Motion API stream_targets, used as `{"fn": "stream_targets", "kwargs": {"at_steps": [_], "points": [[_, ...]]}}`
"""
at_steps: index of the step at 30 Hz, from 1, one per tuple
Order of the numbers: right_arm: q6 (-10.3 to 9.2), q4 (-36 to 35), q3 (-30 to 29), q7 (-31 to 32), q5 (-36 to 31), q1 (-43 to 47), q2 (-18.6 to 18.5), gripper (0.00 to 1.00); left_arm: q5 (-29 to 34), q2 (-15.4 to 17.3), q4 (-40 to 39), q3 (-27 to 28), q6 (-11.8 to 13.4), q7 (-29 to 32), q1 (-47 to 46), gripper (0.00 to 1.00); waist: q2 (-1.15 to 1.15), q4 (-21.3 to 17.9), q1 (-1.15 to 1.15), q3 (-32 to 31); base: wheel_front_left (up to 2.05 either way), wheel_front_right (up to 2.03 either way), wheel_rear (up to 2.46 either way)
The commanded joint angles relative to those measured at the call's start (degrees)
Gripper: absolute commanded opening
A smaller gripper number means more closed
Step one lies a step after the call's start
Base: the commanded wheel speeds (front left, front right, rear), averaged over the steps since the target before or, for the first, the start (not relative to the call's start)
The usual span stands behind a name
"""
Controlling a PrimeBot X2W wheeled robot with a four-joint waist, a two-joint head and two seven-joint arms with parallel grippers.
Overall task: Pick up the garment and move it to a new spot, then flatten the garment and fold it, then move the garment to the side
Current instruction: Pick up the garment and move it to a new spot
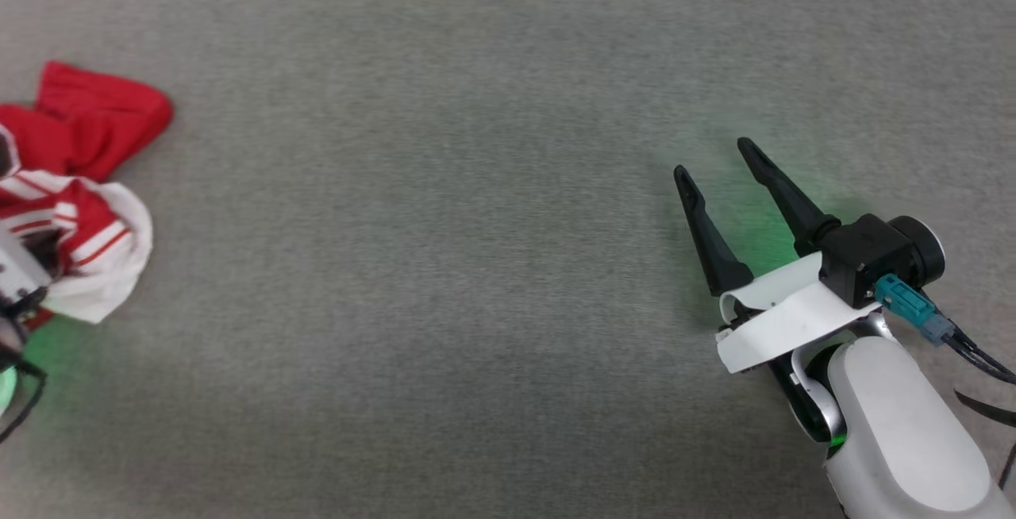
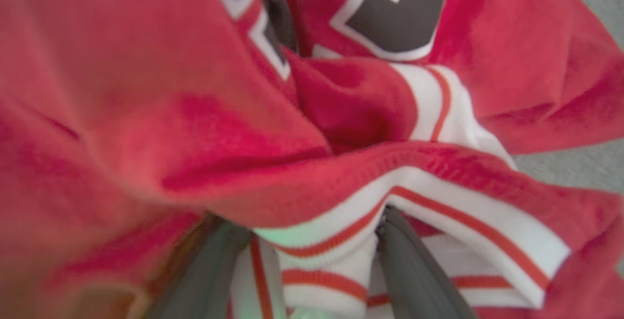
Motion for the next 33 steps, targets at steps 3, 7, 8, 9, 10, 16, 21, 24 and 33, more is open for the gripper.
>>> {"fn": "stream_targets", "kwargs": {"at_steps": [3,7,8,9,10,16,21,24,33], "points": [[-0.08,-0.68,-0.24,-0.02,-0.53,0.88,0.13,1.0,-1.35,-5.32,1.71,-2.3,-0.52,0.85,4.19,0.38,0.0,-1.7,0.0,0.25,0.0,0.0,0.0],[-0.08,-1.28,-0.75,-0.02,-0.67,2.51,0.72,1.0,-1.59,-4.2,1.16,-3.82,-0.52,-3.42,5.89,0.0,0.0,-0.46,0.0,-3.41,0.0,0.0,0.0],[-0.08,-1.27,-0.71,-0.02,-0.74,3.17,0.94,1.0,-1.44,-3.65,0.99,-4.07,-0.52,-4.91,6.09,0.0,0.0,-0.12,0.0,-4.63,0.0,0.0,0.0],[-0.08,-1.18,-0.72,-0.03,-0.64,3.64,1.18,1.0,-1.31,-3.12,0.6,-4.42,-0.51,-6.42,6.13,0.0,0.0,0.19,0.0,-5.73,0.0,0.0,0.0],[-0.08,-0.92,-0.74,-0.02,-0.6,4.08,1.3,1.0,-1.38,-2.65,0.26,-4.64,-0.51,-7.86,6.06,0.0,0.0,0.56,0.0,-6.93,0.0,0.0,0.0],[-0.08,1.12,-0.68,-0.02,0.14,6.13,2.97,1.0,-3.29,0.91,-4.24,-6.48,-0.28,-13.49,4.03,0.0,0.0,0.9,0.0,-13.14,0.0,0.0,0.0],[-0.08,1.23,-2.95,-0.02,0.75,8.79,4.2,1.0,-9.36,-1.41,-13.13,-9.89,-0.3,-13.05,4.06,0.0,0.0,0.0,0.0,-15.86,0.0,0.0,0.0],[-0.08,0.47,-5.21,-0.02,0.91,10.94,4.73,1.0,-14.19,-3.02,-21.31,-13.07,-0.29,-10.7,4.52,0.0,0.0,-0.65,0.0,-16.18,0.0,0.0,0.0],[-0.08,-2.65,-7.21,-0.02,1.83,11.59,6.22,1.0,-21.56,-7.34,-44.04,-26.25,-0.3,-2.63,7.99,0.0,0.0,-8.15,0.0,-13.33,0.0,0.0,0.0]]}}
